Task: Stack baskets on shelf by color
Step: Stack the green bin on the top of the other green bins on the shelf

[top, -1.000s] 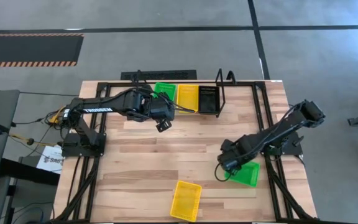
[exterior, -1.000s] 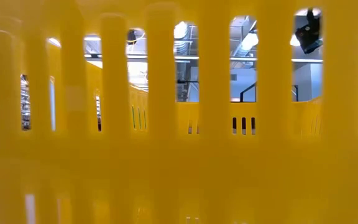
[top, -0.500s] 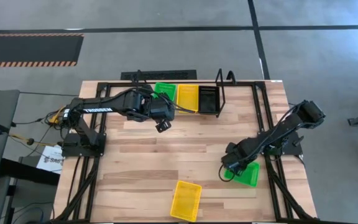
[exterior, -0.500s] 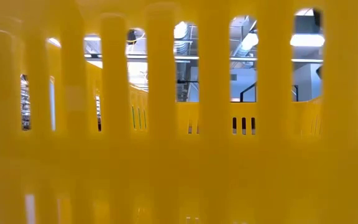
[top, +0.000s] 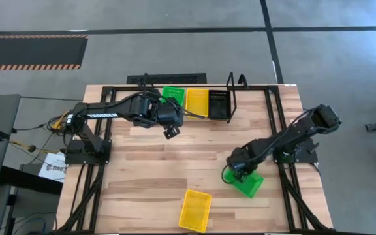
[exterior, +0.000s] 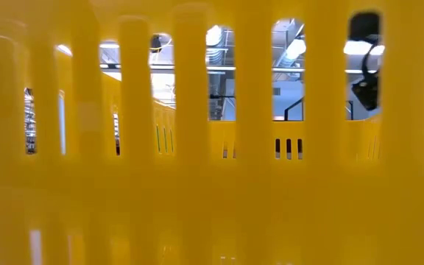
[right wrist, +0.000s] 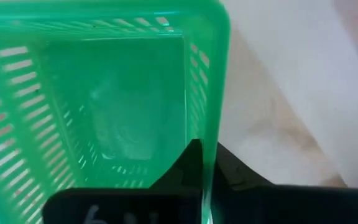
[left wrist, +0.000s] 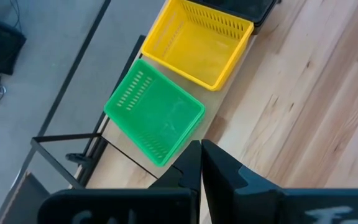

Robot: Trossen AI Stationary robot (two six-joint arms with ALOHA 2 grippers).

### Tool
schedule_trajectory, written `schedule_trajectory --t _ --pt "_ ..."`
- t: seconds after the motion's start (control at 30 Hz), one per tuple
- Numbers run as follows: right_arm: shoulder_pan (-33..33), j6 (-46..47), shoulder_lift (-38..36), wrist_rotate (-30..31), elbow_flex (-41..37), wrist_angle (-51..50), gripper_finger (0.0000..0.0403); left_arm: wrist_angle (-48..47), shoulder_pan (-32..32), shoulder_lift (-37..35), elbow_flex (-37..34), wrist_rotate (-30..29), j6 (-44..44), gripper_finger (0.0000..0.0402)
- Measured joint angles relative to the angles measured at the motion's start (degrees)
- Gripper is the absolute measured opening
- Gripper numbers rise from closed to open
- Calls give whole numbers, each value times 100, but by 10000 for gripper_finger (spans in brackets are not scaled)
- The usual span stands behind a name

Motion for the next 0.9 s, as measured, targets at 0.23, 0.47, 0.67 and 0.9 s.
schedule_trajectory --t 0.23,0.47,0.67,0.9 --pt "-816 -400 -2 549 2 1380 11 20 0 0 0 3 -74 0" --pt "-1752 -1117 4 785 0 2801 6 20 1 0 0 48 -238 0" --pt "-2367 -1134 4 803 0 2835 9 20 2 0 0 150 -406 0" --pt "-2478 -1131 4 704 0 2834 13 22 2 0 0 149 -469 0"
